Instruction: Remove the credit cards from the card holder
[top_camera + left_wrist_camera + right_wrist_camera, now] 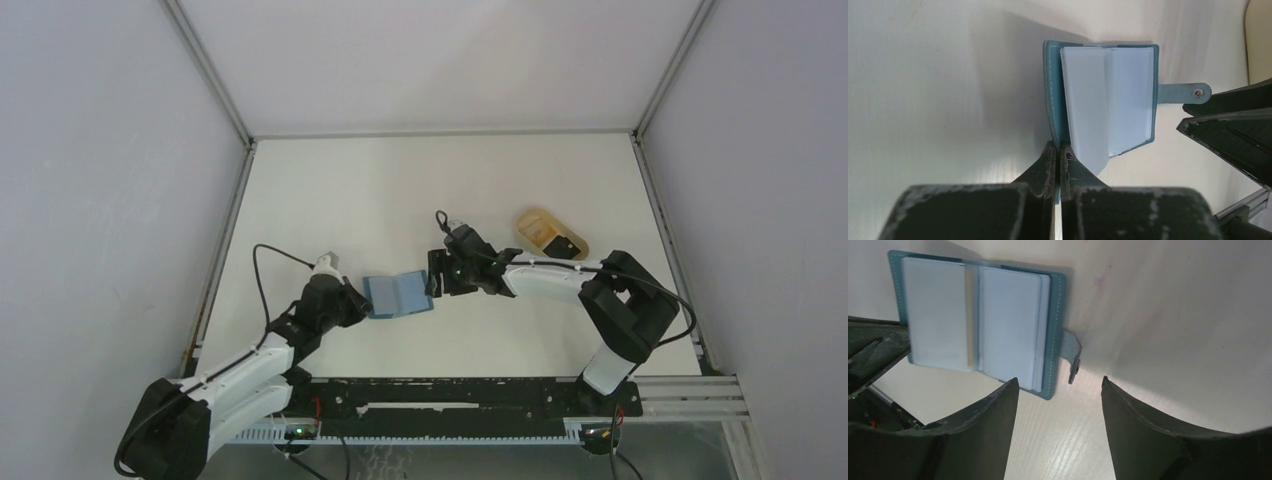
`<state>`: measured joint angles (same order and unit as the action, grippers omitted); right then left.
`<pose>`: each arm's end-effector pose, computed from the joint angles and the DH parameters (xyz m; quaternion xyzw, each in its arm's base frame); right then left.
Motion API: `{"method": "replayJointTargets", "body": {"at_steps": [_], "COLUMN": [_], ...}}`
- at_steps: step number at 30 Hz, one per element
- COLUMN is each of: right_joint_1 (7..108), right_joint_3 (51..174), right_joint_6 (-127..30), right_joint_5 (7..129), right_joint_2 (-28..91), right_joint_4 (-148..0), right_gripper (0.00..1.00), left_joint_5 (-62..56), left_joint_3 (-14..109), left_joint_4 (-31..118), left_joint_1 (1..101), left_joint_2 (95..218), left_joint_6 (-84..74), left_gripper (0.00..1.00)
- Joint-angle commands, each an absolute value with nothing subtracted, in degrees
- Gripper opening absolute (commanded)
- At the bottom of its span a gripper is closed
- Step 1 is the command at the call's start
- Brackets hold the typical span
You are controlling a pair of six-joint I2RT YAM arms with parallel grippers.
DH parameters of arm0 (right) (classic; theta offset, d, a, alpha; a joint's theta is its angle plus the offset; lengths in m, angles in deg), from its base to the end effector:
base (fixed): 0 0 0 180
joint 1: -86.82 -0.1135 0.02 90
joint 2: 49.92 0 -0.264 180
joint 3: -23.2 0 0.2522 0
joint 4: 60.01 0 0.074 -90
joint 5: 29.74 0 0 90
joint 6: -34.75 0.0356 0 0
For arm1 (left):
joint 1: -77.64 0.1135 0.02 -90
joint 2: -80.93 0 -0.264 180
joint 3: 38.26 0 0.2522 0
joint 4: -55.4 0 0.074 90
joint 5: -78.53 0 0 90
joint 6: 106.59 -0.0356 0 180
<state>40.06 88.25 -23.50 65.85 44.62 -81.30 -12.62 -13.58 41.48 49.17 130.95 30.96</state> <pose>0.2233 0.2425 0.1677 -0.1391 0.9307 0.2477 0.2305 0.1438 -0.0772 0.1385 -0.1540 0.8903 -0.2567 0.3432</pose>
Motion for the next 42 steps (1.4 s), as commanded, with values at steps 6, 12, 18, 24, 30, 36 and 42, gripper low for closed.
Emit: {"method": "replayJointTargets", "body": {"at_steps": [6,12,18,24,30,36,42], "right_joint_1": [41.3,41.6,41.6,42.4,43.8,44.8,44.9], "right_joint_3": [89.9,89.9,89.9,89.9,89.9,89.9,89.8], "right_joint_6": [-23.3,-22.2,-21.5,-21.3,-21.0,-21.0,-21.1], "right_joint_5": [63.7,64.0,64.6,64.1,64.2,64.8,64.8], "right_joint_2": [47.7,49.1,50.2,50.4,50.3,50.2,50.1], "right_joint_4": [-76.1,-74.7,-74.3,-74.8,-75.5,-75.5,-75.9], "right_gripper": [0.66,0.55,0.33,0.0,0.0,0.0,0.0], "left_joint_5": [-14.3,-14.3,-14.6,-15.3,-15.6,-16.4,-16.0], "left_joint_3": [-12.0,-12.4,-12.9,-13.4,-14.5,-14.8,-15.6], "left_joint_4": [36.6,36.6,37.0,37.1,37.4,37.0,39.6], "left_joint_1": [49.3,49.3,49.3,49.3,49.3,49.3,49.3], "left_joint_2": [130.7,130.6,130.5,129.9,128.0,128.4,129.6], "left_joint_6": [29.2,29.7,30.0,30.2,31.8,31.8,32.4], "left_gripper": [0.0,0.0,0.0,0.0,0.16,0.25,0.25]}}
